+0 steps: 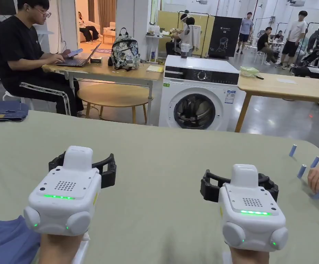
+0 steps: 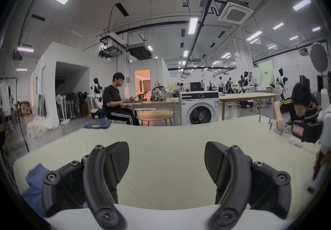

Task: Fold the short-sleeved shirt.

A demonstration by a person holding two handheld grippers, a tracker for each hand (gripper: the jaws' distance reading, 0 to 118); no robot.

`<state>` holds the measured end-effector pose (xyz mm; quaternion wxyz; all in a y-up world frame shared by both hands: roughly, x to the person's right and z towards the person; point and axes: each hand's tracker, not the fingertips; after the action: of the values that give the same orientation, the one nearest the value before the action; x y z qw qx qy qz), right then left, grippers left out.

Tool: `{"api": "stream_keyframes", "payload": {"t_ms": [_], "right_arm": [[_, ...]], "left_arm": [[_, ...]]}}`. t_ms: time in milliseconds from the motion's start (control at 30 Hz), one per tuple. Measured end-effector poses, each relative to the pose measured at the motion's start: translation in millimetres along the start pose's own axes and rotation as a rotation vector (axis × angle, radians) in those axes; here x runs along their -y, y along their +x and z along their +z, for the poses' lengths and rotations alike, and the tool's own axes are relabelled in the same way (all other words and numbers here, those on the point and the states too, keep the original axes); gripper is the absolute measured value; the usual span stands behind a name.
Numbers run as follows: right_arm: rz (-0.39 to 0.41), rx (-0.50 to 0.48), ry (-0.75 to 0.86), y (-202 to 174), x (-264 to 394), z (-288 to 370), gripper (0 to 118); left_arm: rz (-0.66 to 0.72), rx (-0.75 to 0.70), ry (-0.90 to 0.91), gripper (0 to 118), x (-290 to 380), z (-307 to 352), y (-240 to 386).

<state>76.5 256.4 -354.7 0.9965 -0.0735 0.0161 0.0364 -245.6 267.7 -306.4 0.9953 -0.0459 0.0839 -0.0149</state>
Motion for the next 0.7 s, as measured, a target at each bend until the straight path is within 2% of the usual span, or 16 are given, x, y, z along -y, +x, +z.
{"api": "stream_keyframes", "payload": {"t_ms": [67, 200, 233, 267, 300, 333, 367, 400, 467, 533, 600, 633, 700], "right_arm": [[-0.147, -0.032, -0.014, 6, -4, 1, 118], [-0.539, -0.08, -0.057, 28, -14, -2, 118], [-0.604, -0.076, -0.067, 33, -18, 1, 118], [-0.645, -0.068, -0.071, 36, -20, 1, 118], [-0.643, -0.056, -0.063, 37, -23, 1, 118], [-0.578, -0.049, -0.044, 35, -26, 1, 118], [-0.423, -0.028, -0.03, 31, -29, -4, 118], [-0.236, -0.001, -0.007, 22, -34, -4, 118], [0.259, 0.034, 0.085, -3, -33, 0, 118], [0.689, 0.077, 0.202, -23, -20, 5, 118], [0.981, 0.094, 0.282, -29, -6, 4, 118], [1.089, 0.091, 0.305, -30, 0, 2, 118], [1.229, 0.086, 0.34, -30, 8, 3, 118]], "left_arm": [[0.168, 0.031, -0.008, 88, -3, -1, -8], [0.613, 0.109, -0.036, 88, -1, -7, -35], [0.632, 0.086, -0.036, 88, -2, -7, -37], [0.589, 0.048, -0.039, 88, -3, -6, -37], [0.505, 0.031, -0.021, 88, -5, -4, -33], [0.384, 0.025, -0.015, 88, -8, -2, -27], [0.242, 0.002, -0.023, 88, -12, -2, -19], [0.048, -0.03, -0.035, 88, -18, 2, -2], [-0.289, -0.07, -0.008, 88, -20, 4, 18], [-0.577, -0.13, 0.027, 88, -15, 2, 31], [-0.792, -0.176, 0.04, 88, -12, 0, 39], [-0.886, -0.187, 0.056, 88, -9, -2, 43], [-1.026, -0.204, 0.072, 88, -23, 2, 41]]}}
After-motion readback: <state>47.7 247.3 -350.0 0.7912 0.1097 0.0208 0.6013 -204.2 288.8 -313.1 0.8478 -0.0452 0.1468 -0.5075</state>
